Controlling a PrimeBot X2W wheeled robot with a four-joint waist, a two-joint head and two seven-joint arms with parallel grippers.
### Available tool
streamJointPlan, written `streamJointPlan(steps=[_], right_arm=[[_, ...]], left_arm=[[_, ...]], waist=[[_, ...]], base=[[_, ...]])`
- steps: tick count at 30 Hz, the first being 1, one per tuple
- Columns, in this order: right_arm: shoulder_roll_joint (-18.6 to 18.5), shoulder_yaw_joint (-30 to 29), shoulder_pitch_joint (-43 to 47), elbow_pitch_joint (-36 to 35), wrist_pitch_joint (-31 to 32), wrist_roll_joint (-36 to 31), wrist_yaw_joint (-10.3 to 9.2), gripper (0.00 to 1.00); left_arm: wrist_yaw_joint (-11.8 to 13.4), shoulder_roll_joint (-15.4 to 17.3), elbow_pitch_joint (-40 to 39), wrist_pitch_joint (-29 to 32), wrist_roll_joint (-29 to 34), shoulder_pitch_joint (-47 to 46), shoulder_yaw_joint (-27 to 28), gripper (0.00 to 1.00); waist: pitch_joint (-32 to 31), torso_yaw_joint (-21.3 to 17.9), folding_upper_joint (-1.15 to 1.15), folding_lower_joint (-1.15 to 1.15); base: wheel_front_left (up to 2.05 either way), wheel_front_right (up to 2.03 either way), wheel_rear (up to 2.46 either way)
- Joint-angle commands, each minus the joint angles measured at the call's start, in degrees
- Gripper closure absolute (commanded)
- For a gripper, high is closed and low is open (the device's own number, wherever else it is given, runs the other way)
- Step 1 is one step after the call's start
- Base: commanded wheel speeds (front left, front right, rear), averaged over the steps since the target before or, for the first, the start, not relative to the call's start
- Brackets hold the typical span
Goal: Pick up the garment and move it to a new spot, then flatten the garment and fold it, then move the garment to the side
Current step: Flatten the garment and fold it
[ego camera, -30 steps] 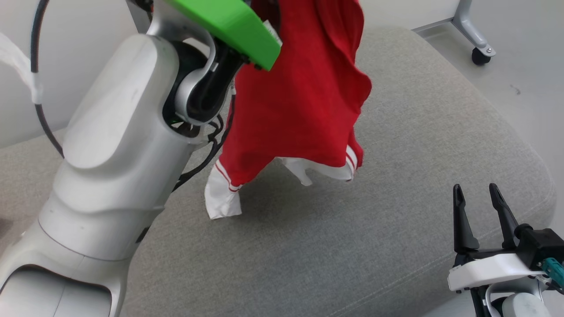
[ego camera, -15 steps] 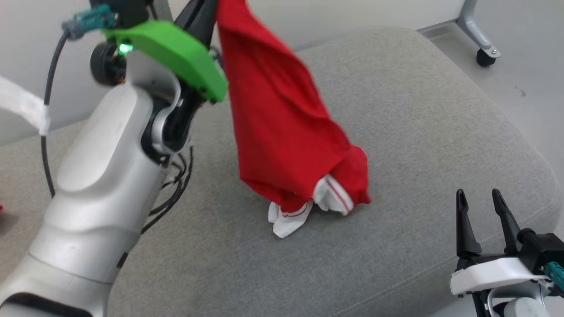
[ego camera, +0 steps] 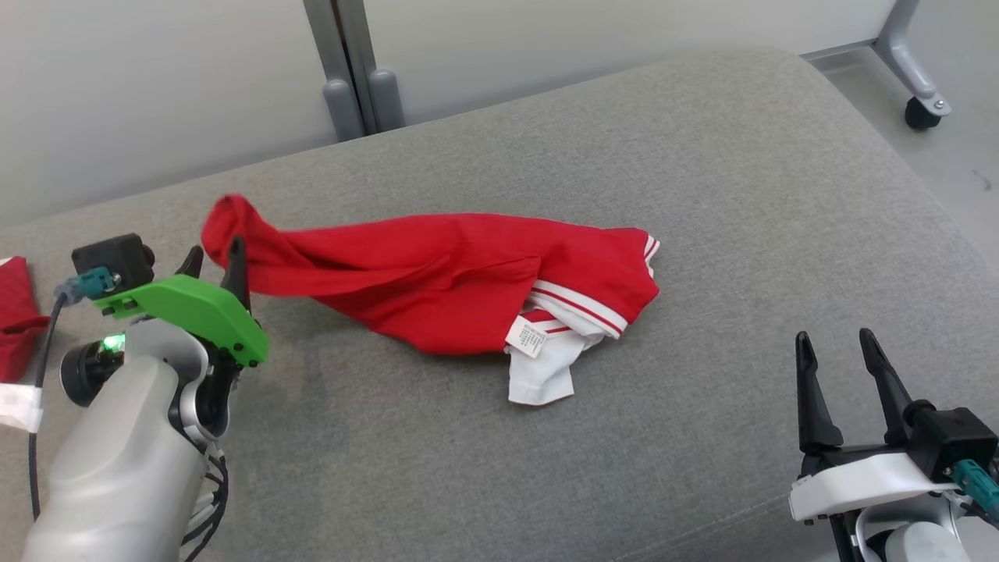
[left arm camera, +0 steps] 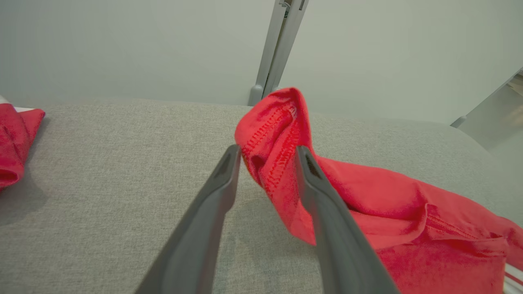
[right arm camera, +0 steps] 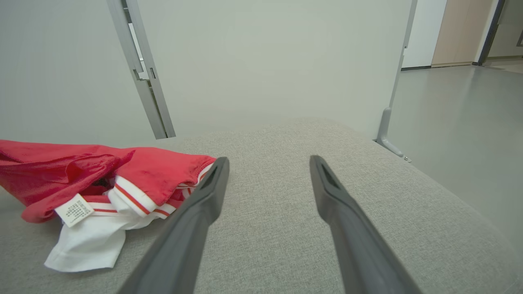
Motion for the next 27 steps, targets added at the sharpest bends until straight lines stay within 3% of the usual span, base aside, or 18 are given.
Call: streamJointPlan(steps=[1,6,13,20,27], right_arm=[[-0.06,-0.1,-0.63,-0.19,-0.01,-0.49,-0.09,0.0],[-0.06,0.04,-0.85,-0.42,-0.01,-1.18,-0.1,0.0],[-0.06,-0.34,0.15,-1.21,-0.01,-1.57,-0.09,0.0],[-0.06,0.74,-1.08,-1.54,-0.01,-0.89,-0.09,0.0],[-0.05,1.79,-2.68,-1.09,-0.01,0.42,-0.1,0.0]], left_arm=[[-0.25,-0.33,1.05,-1.32,0.43,0.98,0.02,0.0],[2.94,0.97,3.52,-7.62,5.59,2.06,-2.14,0.0],[3.15,-4.01,-2.49,-10.17,10.28,4.61,-5.95,0.0],[0.94,-10.77,-7.24,-4.3,13.8,2.66,-14.33,0.0],[-0.71,-13.88,-4.43,0.53,15.79,-2.16,-18.94,0.0]], waist=[[0.45,0.96,0.0,0.0],[0.37,1.36,0.0,0.0],[0.48,1.36,0.0,0.0],[2.63,-0.46,0.0,0.0],[5.17,-3.91,0.0,0.0]], base=[[0.0,0.0,0.0],[0.0,0.0,0.0],[0.0,0.0,0.0],[0.0,0.0,0.0],[0.0,0.0,0.0]])
